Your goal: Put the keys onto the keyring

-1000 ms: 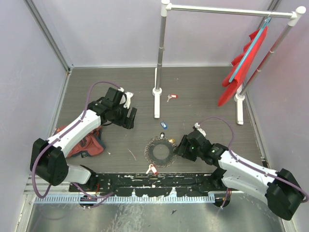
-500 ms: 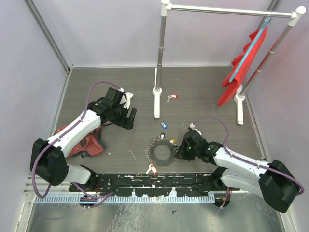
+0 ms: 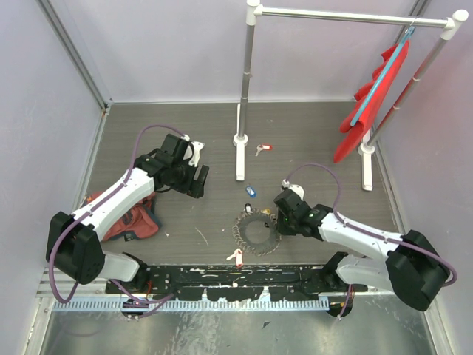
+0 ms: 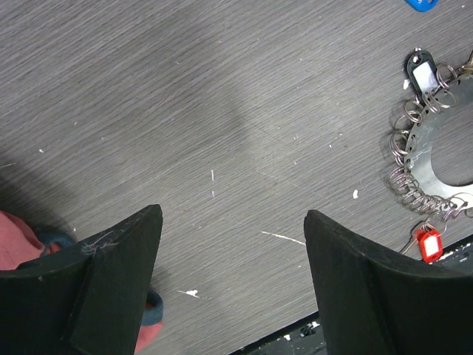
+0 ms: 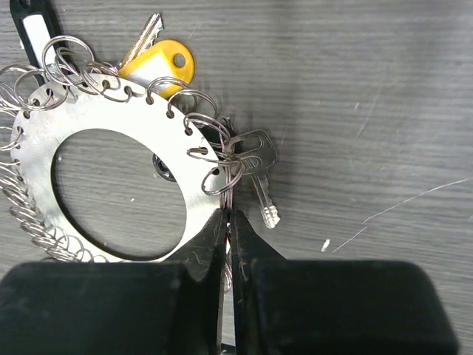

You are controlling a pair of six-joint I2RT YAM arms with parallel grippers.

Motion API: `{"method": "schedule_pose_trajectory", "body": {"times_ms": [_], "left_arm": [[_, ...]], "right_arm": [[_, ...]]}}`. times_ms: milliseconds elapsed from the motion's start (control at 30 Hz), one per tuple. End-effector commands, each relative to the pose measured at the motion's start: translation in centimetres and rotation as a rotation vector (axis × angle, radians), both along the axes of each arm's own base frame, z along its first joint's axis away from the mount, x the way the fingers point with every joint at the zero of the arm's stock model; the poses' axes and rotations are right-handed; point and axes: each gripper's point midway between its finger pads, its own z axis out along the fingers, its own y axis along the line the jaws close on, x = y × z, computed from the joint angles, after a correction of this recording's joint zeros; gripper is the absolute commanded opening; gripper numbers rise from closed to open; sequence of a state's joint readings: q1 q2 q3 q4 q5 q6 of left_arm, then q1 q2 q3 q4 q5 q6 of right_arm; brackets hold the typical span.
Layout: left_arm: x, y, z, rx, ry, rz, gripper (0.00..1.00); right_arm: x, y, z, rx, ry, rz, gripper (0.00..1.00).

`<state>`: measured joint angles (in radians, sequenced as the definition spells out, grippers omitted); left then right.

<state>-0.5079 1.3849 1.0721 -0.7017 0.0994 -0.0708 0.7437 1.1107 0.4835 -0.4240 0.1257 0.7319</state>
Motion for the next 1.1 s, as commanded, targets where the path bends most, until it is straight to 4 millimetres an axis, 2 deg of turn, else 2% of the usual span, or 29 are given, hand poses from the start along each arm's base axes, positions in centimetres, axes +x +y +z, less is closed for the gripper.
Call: {"method": "schedule_pose_trajectory", "body": {"times_ms": [0, 100, 167, 333, 367, 500, 733, 900, 1067], "left_arm": [[0.6, -0.3, 1.2, -0.006, -0.033, -0.015, 0.84], [0.5, -0.3, 1.1, -0.004, -0.033, -0.017, 0.84], [0.5, -0.2, 1.2, -0.002, -0.035, -0.015, 0.84], [0.6, -0.2, 1.2, -0.002, -0.037, -0.015, 0.84], [0.6, -0.2, 1.2, -0.003, -0.037, -0.015, 0.84], [0.6, -0.2, 1.1, 0.0, -0.035, -0.016, 0.84], [0.6, -0.2, 1.1, 0.002, -0.035, -0.017, 0.84], [0.6, -0.1, 1.0, 0.006, -0.036, -0.016, 0.84], [0.6, -0.1, 1.0, 0.006, -0.037, -0.017, 0.84]], "right_arm": [[2.6, -0.6, 1.5, -0.1, -0.094, 0.033, 0.12], [3.8, -1.4, 2.3, -0.167, -0.131, 0.021, 0.23], [4.6, -1.8, 3.5, -0.199, -0.167, 0.006, 0.29], [6.2, -1.5, 6.8, -0.192, -0.26, 0.004, 0.34], [6.4, -1.0, 7.1, -0.176, -0.268, 0.025, 0.34], [5.8, 3.5, 8.2, 0.0, -0.268, 0.225, 0.35], [4.8, 8.3, 8.6, 0.153, -0.223, 0.441, 0.33], [5.7, 8.2, 7.5, 0.08, -0.197, 0.457, 0.35], [8.2, 5.5, 6.4, -0.13, -0.215, 0.363, 0.44]]}}
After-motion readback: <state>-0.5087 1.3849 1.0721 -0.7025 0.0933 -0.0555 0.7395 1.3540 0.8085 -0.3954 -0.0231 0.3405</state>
